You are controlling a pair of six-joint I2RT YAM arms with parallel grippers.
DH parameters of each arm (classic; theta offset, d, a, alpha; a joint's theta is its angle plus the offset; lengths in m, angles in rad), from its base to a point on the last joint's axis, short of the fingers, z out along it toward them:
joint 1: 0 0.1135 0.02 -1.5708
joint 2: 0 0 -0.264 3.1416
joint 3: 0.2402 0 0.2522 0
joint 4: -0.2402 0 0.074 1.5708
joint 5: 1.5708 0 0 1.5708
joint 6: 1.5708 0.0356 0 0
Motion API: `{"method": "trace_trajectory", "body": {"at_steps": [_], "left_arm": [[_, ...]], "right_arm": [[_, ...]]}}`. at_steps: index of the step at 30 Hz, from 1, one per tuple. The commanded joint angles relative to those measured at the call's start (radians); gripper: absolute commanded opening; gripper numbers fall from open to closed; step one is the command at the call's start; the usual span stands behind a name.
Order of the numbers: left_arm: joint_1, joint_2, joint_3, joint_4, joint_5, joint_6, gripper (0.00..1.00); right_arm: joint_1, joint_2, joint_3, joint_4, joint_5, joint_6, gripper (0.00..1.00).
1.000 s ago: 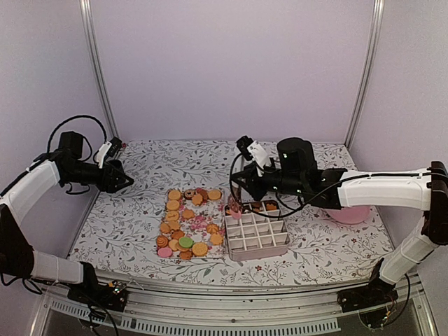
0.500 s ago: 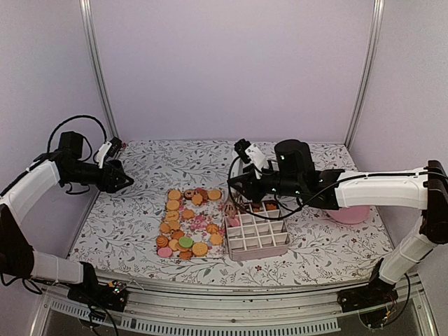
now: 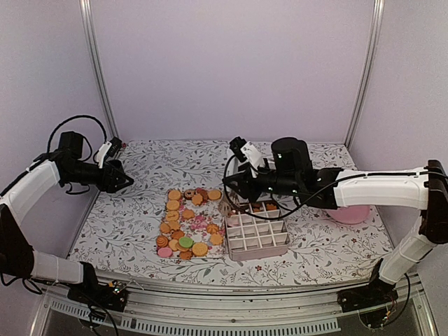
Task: Pack the cookies
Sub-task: Place the fake cookies in the empty pocket of the box, then pick up the fake cookies from the plate.
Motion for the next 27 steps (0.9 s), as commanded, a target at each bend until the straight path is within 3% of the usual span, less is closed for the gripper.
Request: {"method": "trace_trajectory", "body": {"at_steps": [1,12,27], "left_arm": [[0.005,-0.009,0.029,0.016,0.005,-0.002,0.67],[0.004,-0.011,0.035,0.016,0.001,-0.004,0.67],[0.005,-0.013,0.017,0.016,0.001,0.003,0.67]], "right_arm": [[0.084,0.056,0.094,0.036,0.000,0.004,0.38],[0.217,0.301,0.281,0.043,-0.030,-0.001,0.44],[0.224,0.396,0.326,0.043,-0.032,0.013,0.42]]}}
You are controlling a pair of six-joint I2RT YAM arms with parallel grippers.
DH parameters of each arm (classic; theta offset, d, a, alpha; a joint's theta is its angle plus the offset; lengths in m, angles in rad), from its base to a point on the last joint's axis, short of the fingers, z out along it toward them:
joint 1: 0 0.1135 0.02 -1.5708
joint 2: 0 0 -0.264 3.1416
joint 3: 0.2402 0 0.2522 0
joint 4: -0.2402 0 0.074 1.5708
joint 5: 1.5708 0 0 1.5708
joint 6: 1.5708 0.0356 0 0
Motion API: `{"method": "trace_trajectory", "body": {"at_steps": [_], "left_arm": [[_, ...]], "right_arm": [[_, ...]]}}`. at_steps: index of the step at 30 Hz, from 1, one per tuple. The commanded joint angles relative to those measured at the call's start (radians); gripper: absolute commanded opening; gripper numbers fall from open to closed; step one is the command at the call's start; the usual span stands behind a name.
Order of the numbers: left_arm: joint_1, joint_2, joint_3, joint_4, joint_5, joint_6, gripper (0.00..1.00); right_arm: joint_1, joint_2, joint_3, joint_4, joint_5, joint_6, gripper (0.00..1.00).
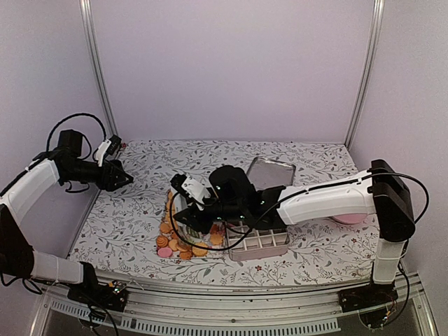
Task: Pack the cookies
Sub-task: Pick up the fake cookies from the plate.
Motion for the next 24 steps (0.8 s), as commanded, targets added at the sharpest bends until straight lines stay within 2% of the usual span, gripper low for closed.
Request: {"method": "trace_trajectory", "body": {"at_steps": [1,6,10,13,24], "left_arm": [[0.004,-0.016,0.000,0.014,0.000,0.005,0.67],[0.005,-0.021,-0.004,0.015,-0.005,0.010,0.67],[0.004,-0.021,-0.007,0.015,-0.004,0.010,0.67],[0.005,-0.021,-0.007,0.015,-0.009,0.010,0.67],[0.005,-0.023,-0.015,0.015,-0.007,0.012,0.67]], "right_arm": [[0.001,0.025,0.038,0.029,-0.012,0.017,0.42],[0.001,0.038,0.035,0.024,-0.010,0.024,0.40],[0.001,0.042,0.042,0.016,0.011,0.028,0.23],[-0.004,0.029,0.047,0.006,0.039,0.021,0.16],[-0.072,-0.053,0.002,0.006,0.039,0.027,0.15]]}}
